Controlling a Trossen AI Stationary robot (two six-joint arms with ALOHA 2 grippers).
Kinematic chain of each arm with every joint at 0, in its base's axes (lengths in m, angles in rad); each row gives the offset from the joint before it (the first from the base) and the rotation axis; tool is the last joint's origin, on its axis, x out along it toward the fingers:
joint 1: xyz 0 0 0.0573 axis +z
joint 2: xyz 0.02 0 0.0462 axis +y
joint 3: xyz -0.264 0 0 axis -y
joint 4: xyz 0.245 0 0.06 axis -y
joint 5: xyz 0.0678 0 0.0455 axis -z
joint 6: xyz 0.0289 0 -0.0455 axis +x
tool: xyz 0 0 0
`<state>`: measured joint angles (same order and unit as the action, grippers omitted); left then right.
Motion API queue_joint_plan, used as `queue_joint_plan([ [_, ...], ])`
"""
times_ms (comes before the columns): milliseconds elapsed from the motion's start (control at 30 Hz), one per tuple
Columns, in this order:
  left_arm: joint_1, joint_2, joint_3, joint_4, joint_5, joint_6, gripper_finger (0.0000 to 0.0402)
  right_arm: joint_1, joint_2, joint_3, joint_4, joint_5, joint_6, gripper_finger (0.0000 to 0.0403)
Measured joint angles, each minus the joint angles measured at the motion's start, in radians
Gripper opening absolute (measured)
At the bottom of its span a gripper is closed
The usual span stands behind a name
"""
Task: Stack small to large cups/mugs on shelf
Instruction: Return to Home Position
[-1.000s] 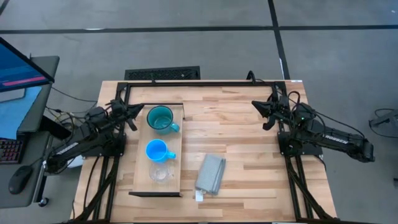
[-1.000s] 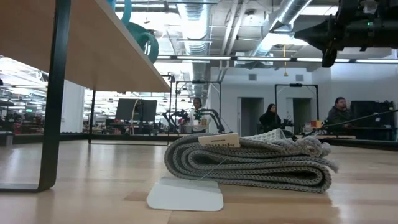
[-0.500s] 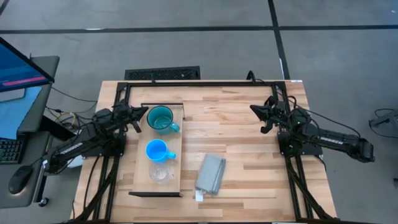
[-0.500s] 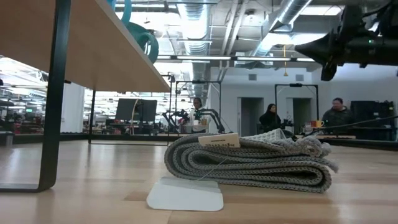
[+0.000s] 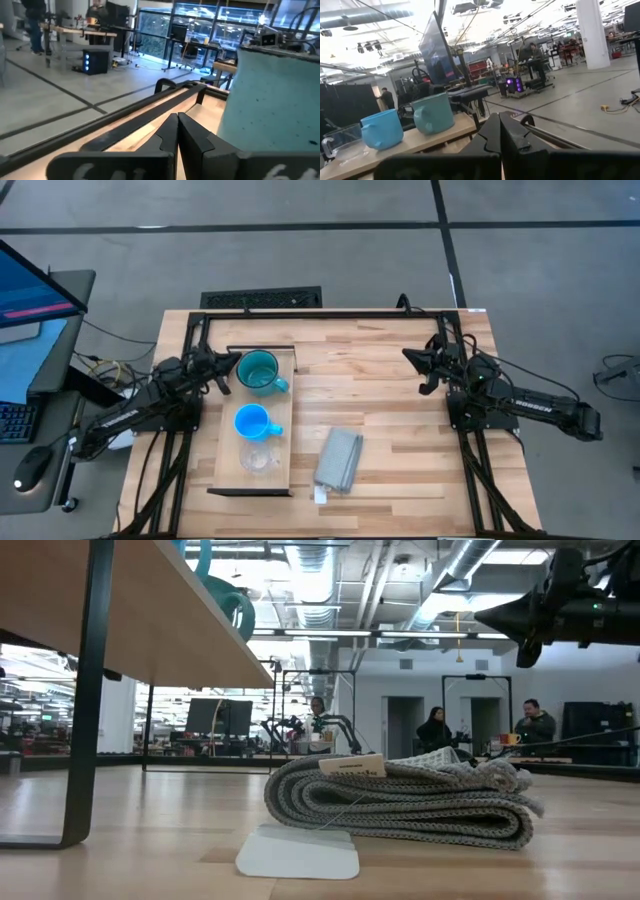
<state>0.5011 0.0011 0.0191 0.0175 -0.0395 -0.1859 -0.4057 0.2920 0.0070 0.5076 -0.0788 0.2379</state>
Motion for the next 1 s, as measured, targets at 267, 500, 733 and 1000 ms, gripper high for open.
queue_joint_plan([
  [267, 0.001, 0.003, -0.005, 0.005, 0.026, -0.018, 0.0, -0.001, 0.0, 0.0, -0.047, -0.003, 0.052, 0.0012],
  [500, 0.001, 0.006, -0.005, 0.003, 0.027, -0.048, 0.0, -0.001, 0.001, -0.001, -0.151, -0.002, 0.185, 0.0025],
  [733, 0.001, 0.006, -0.005, 0.002, 0.027, -0.061, 0.0, -0.001, 0.001, -0.001, -0.15, -0.001, 0.176, 0.0031],
  [1000, 0.001, 0.006, -0.006, 0.001, 0.027, -0.062, 0.0, -0.001, 0.001, -0.001, -0.199, -0.001, 0.168, 0.0027],
])
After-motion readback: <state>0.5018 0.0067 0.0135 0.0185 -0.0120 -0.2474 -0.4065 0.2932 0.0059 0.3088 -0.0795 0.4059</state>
